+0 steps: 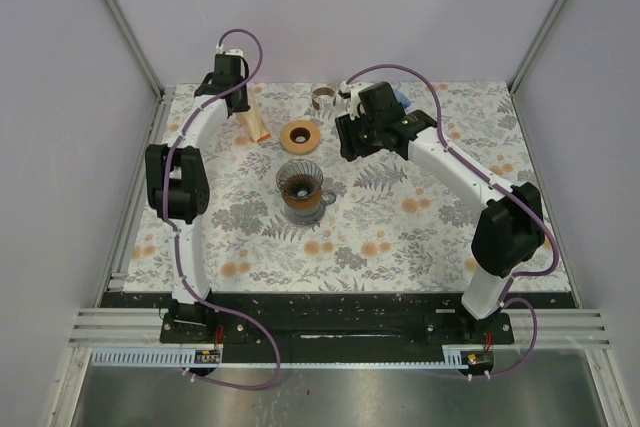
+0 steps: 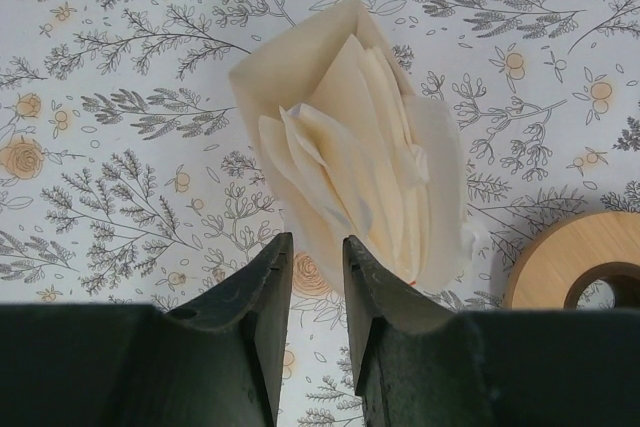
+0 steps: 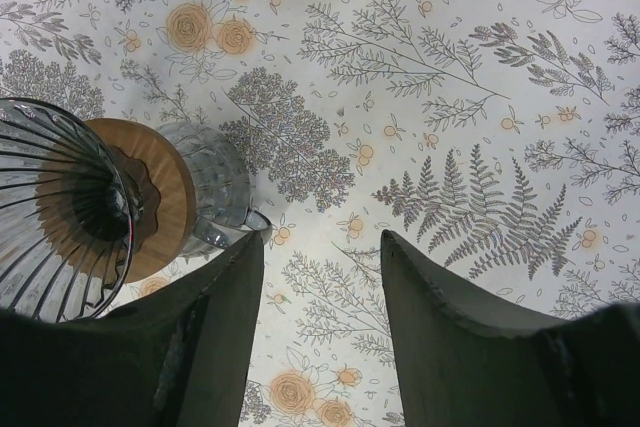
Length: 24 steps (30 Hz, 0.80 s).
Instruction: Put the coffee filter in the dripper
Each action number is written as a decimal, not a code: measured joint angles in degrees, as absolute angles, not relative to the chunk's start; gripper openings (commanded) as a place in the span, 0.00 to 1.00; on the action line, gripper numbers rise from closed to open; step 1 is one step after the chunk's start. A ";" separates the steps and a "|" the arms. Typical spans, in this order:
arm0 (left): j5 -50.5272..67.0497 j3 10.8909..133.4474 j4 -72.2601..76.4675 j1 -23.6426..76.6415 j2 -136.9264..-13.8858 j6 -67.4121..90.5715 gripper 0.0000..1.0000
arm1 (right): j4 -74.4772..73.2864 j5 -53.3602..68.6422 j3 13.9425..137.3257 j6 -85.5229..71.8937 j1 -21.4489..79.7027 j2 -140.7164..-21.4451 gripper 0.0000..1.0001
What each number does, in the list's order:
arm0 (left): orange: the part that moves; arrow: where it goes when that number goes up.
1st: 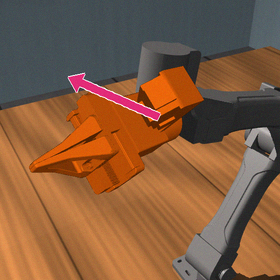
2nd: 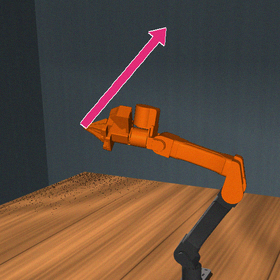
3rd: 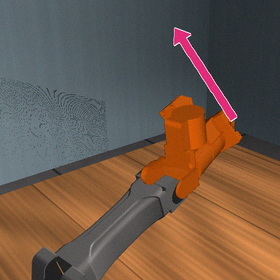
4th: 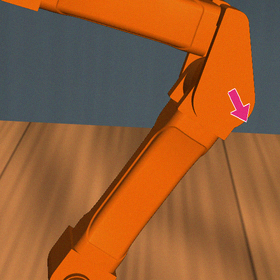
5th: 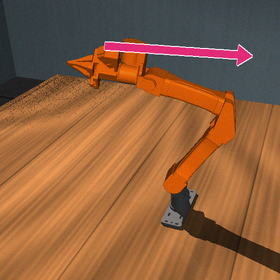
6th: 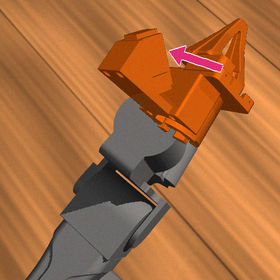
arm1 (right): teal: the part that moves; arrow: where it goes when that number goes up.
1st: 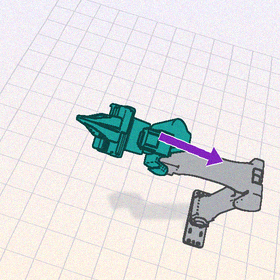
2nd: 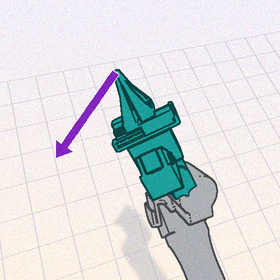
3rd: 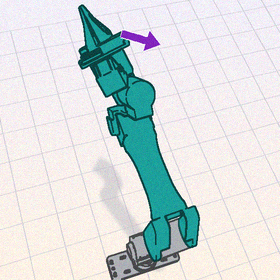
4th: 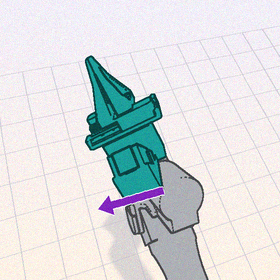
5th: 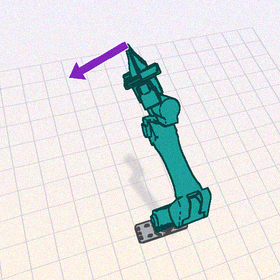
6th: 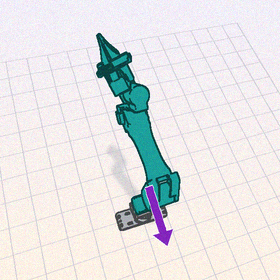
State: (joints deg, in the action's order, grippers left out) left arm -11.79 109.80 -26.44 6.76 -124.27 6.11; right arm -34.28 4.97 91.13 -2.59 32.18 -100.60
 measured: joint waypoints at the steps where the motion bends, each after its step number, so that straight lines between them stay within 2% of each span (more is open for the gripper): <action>1: -11.73 110.04 -26.35 6.72 -124.51 6.15 0.31 | -34.28 4.97 91.05 -2.59 32.18 -100.60 0.58; 13: -10.52 113.69 -25.91 6.94 -127.81 6.13 0.30 | -34.37 5.06 90.76 -2.39 32.10 -101.21 0.58; 18: -10.28 113.99 -26.00 6.92 -128.55 6.11 0.37 | -34.46 5.17 90.76 -2.37 32.08 -101.54 0.58; 24: -10.09 114.02 -25.69 6.94 -128.57 6.00 0.32 | -34.61 5.37 90.78 -2.37 32.08 -102.32 0.58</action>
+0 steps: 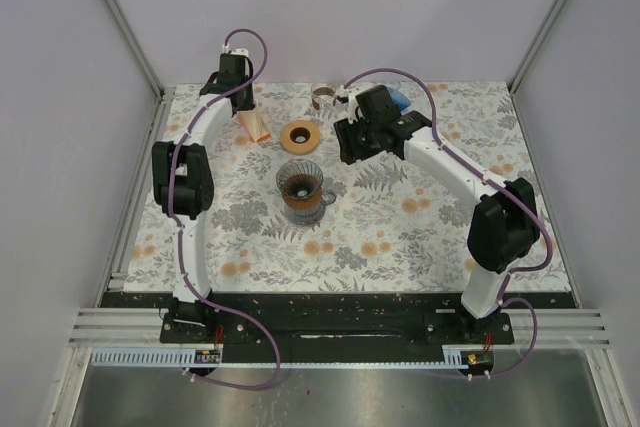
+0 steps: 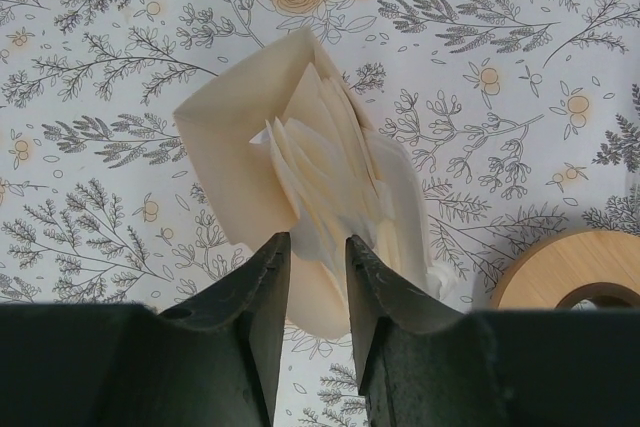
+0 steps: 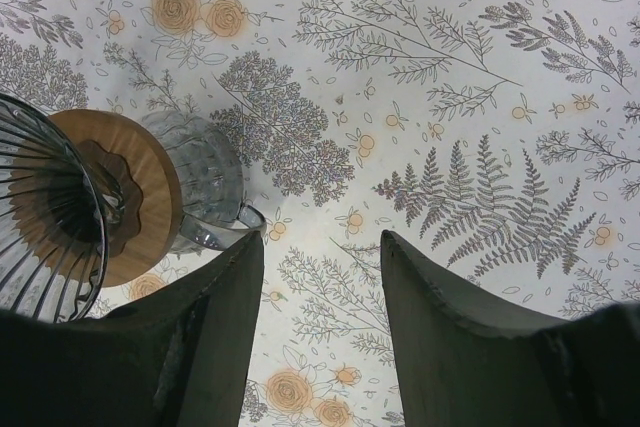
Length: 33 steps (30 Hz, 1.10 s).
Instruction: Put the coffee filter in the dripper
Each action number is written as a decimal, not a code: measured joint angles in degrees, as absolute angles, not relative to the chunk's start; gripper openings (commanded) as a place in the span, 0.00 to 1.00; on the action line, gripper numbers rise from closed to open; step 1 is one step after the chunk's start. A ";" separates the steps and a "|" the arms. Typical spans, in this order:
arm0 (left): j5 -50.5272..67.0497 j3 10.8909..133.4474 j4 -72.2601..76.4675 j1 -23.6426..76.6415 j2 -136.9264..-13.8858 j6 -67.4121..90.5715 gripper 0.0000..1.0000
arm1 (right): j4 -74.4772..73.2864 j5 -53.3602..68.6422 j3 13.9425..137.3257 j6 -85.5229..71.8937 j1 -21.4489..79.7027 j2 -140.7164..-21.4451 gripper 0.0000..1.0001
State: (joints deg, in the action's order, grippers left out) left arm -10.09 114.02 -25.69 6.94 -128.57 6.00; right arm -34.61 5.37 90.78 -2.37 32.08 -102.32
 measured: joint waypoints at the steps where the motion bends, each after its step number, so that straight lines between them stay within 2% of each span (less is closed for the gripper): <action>1: -10.11 114.02 -25.61 6.92 -128.57 5.93 0.32 | -34.65 5.43 90.78 -2.35 32.08 -102.48 0.58; 10: -10.37 114.04 -25.58 6.92 -129.27 5.85 0.29 | -34.87 5.50 90.78 -2.35 32.08 -102.85 0.58; 14: -10.35 114.04 -25.61 6.92 -129.29 5.76 0.18 | -34.98 5.56 90.78 -2.35 32.08 -102.85 0.58; 18: -10.35 114.02 -25.63 6.92 -129.29 5.56 0.12 | -34.98 5.61 90.78 -2.35 32.08 -102.87 0.58; 22: -10.28 114.02 -25.65 6.83 -129.29 5.80 0.00 | -34.98 5.65 90.78 -2.37 32.08 -102.87 0.58; 33: -9.80 114.02 -26.13 6.11 -129.29 6.35 0.00 | -34.98 5.63 90.76 -2.39 32.08 -102.87 0.58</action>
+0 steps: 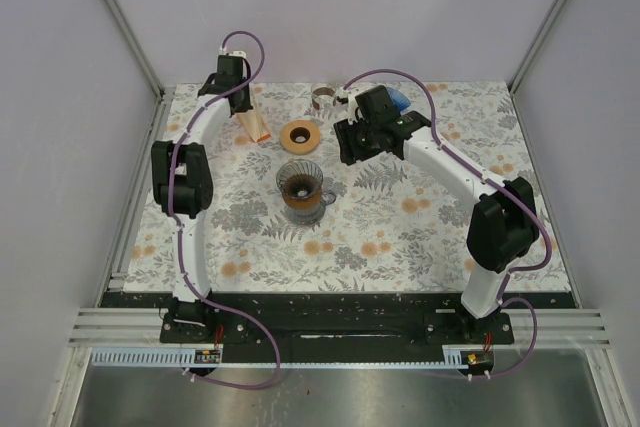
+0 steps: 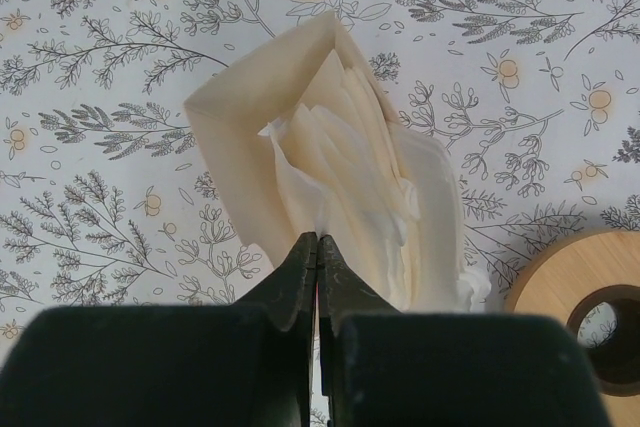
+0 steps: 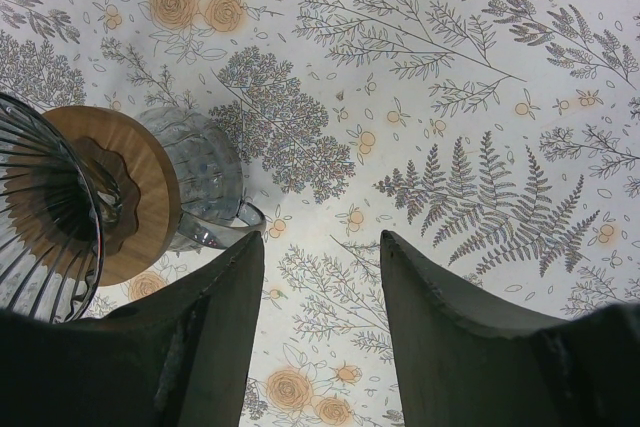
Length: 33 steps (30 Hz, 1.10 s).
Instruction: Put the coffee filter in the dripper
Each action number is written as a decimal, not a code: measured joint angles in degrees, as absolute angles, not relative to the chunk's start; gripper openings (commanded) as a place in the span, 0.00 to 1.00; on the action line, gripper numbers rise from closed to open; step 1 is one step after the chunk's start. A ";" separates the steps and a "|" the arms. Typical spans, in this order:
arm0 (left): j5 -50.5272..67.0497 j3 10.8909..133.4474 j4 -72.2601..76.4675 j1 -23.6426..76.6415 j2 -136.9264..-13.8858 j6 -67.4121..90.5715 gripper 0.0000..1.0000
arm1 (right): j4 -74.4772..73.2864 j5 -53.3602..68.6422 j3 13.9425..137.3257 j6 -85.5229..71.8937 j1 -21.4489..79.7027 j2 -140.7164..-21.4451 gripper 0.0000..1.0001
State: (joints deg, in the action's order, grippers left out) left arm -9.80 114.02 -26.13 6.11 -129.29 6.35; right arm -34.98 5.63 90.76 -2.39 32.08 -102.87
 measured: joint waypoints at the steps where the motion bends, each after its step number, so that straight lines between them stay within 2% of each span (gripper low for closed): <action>1: -9.61 114.02 -26.15 6.07 -129.27 6.35 0.00 | -35.00 5.63 90.78 -2.39 32.08 -102.87 0.58; 24: -2.55 109.91 -28.05 5.89 -117.27 6.55 0.00 | -35.03 5.65 90.72 -2.39 32.08 -102.72 0.58; 33: 1.78 104.75 -30.55 5.89 -111.11 7.38 0.00 | -33.89 6.31 90.74 -3.11 32.10 -100.07 0.54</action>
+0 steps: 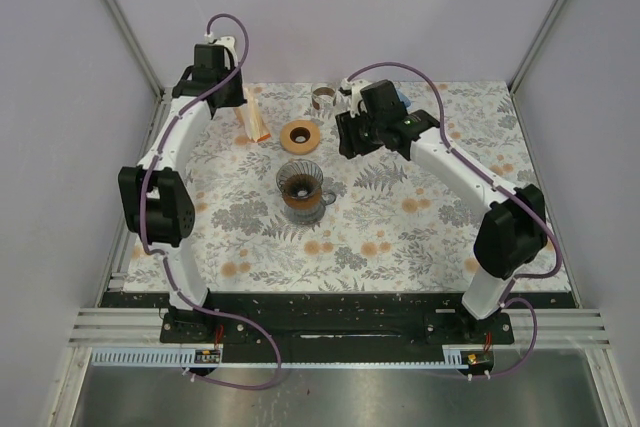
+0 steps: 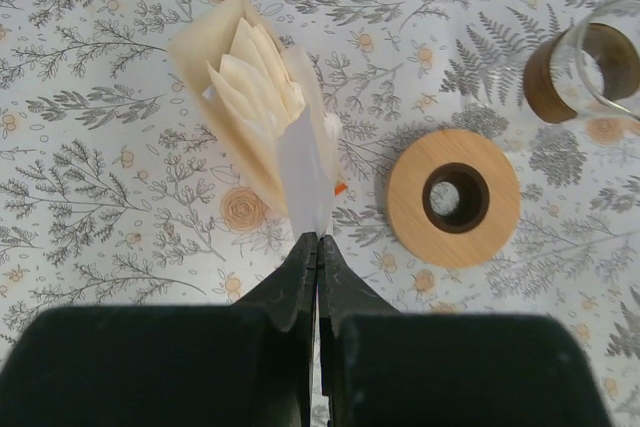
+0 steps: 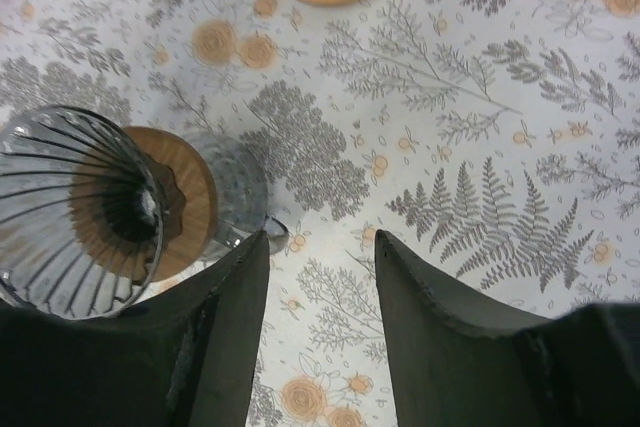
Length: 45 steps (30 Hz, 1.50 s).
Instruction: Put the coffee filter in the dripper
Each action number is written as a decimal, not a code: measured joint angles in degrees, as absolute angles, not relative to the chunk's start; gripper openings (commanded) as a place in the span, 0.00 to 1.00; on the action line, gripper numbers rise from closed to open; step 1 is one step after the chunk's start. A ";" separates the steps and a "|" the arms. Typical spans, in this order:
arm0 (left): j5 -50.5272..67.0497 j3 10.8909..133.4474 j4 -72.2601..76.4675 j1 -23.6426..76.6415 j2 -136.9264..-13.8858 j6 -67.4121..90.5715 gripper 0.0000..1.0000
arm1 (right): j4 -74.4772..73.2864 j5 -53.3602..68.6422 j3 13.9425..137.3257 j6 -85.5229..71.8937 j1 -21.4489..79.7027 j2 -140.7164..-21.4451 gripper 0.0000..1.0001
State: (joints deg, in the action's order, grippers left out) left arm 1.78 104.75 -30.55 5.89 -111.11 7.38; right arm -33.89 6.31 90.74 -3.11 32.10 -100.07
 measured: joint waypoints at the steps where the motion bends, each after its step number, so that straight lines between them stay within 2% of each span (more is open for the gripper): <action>1: 2.22 104.09 -30.61 5.89 -110.00 7.60 0.00 | -33.17 6.76 90.78 -3.33 32.12 -99.70 0.53; 5: 3.99 102.52 -31.05 5.89 -106.00 8.78 0.00 | -28.58 7.09 92.82 -3.97 33.10 -99.18 0.55; 11: 7.55 100.36 -31.57 5.87 -101.16 12.27 0.00 | -18.87 6.66 96.18 -4.62 39.24 -99.44 0.66; 17: 11.64 95.66 -32.53 5.87 -95.44 18.28 0.00 | -11.84 2.22 101.49 -3.55 46.68 -104.20 0.67; 25: 14.46 92.42 -34.33 5.87 -89.86 23.38 0.00 | -11.92 -8.10 106.65 1.89 52.05 -112.51 0.61; 32: 15.46 92.18 -34.44 5.89 -87.68 24.93 0.00 | -12.93 -9.28 106.87 2.96 52.03 -113.54 0.64; 39: 16.12 92.07 -34.50 5.89 -87.68 25.36 0.00 | -12.88 -11.68 110.48 4.47 52.10 -116.38 0.55; 45: 16.60 91.96 -34.52 5.89 -87.68 25.36 0.00 | -13.41 -13.78 111.66 5.85 52.10 -118.80 0.53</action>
State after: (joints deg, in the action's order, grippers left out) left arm 16.60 91.96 -34.52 5.89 -87.68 25.36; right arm -13.41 -13.78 111.66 5.85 52.10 -118.80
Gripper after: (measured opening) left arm 0.013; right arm 0.548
